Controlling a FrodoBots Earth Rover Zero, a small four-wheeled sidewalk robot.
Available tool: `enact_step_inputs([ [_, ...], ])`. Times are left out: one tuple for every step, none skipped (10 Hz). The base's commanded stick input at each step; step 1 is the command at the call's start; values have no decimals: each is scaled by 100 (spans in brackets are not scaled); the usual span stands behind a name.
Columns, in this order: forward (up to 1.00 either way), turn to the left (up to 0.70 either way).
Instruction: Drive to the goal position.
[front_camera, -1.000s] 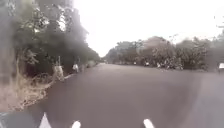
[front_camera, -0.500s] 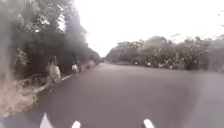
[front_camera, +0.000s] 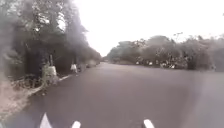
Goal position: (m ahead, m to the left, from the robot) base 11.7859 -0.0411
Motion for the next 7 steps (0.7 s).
enact_step_inputs([
  [50, 0],
  [50, 0],
  [50, 0],
  [50, 0],
  [50, 0],
  [50, 0],
  [50, 0],
])
